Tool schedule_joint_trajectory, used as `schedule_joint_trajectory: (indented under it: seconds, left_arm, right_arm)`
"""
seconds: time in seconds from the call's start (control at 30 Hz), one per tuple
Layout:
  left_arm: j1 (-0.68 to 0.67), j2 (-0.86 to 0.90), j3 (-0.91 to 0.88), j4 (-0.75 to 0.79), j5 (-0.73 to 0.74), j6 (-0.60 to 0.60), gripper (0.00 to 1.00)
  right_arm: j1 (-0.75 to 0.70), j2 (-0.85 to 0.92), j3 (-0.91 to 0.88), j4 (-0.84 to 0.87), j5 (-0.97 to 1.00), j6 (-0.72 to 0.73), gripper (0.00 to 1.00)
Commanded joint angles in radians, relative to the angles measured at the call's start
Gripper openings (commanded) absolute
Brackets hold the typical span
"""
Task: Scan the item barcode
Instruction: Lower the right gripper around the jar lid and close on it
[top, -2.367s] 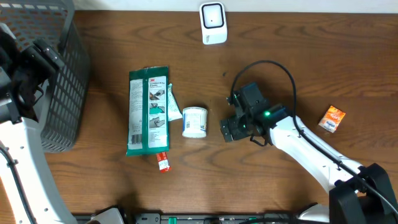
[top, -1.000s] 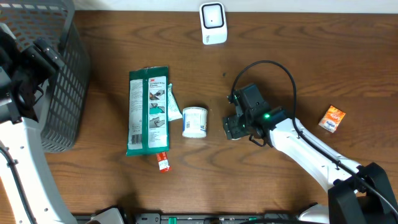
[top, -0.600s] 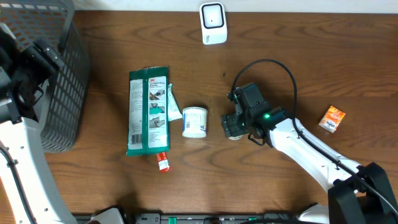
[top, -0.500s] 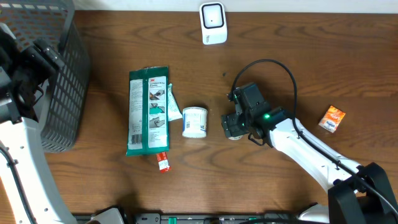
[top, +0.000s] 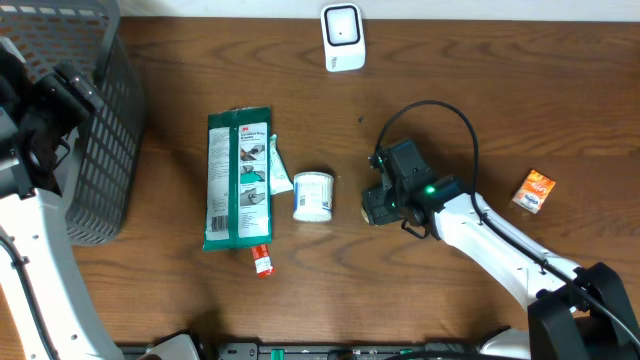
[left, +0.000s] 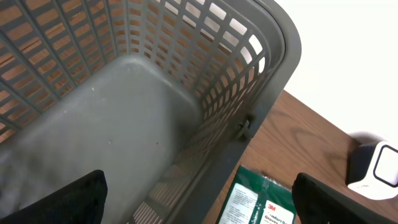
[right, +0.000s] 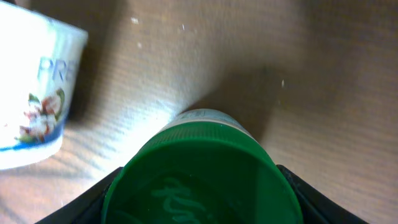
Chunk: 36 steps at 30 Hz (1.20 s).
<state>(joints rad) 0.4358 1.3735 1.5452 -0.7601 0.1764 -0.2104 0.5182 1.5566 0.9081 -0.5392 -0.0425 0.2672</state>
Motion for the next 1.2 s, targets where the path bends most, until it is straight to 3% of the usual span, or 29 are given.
schedule_joint_trajectory:
  seconds: [0.0,0.17,0.37,0.43,0.5,0.6,0.83,0.93,1.17]
  left_arm:
    - [0.002,-0.002,0.009,-0.002,-0.005,-0.005,0.93]
    - [0.002,-0.002,0.009,-0.002,-0.005,-0.005,0.93]
    - [0.002,-0.002,0.009,-0.002,-0.005,-0.005,0.93]
    - [0.002,-0.002,0.009,-0.002,-0.005,-0.005,0.93]
    - [0.002,-0.002,0.009,-0.002,-0.005,-0.005,0.93]
    - [0.002,-0.002,0.009,-0.002,-0.005,-0.005,0.93]
    - [0.002,-0.002,0.009,-0.002,-0.005,-0.005,0.93]
    - [0.002,-0.002,0.009,-0.002,-0.005,-0.005,0.93]
    - [0.002,-0.002,0.009,-0.002,-0.005,-0.005,0.93]
  right_arm:
    - [-0.008,-0.049,0.048,-0.037,0.001,0.009,0.61]
    - [-0.008,-0.069,0.045,-0.094,0.001,-0.003,0.61]
    - [0.001,-0.04,0.039,-0.096,0.039,-0.135,0.63]
    - [0.002,-0.038,0.039,-0.096,0.042,-0.142,0.74]
    - [0.002,-0.038,0.039,-0.093,0.041,-0.141,0.93]
    - [-0.008,-0.038,0.039,-0.101,0.042,-0.046,0.99]
    - [-0.013,-0.011,0.039,-0.105,0.037,0.002,0.98]
    - [-0.013,0.031,0.038,-0.103,0.037,0.005,0.88]
    - [-0.013,0.058,0.039,-0.101,0.018,0.028,0.78]
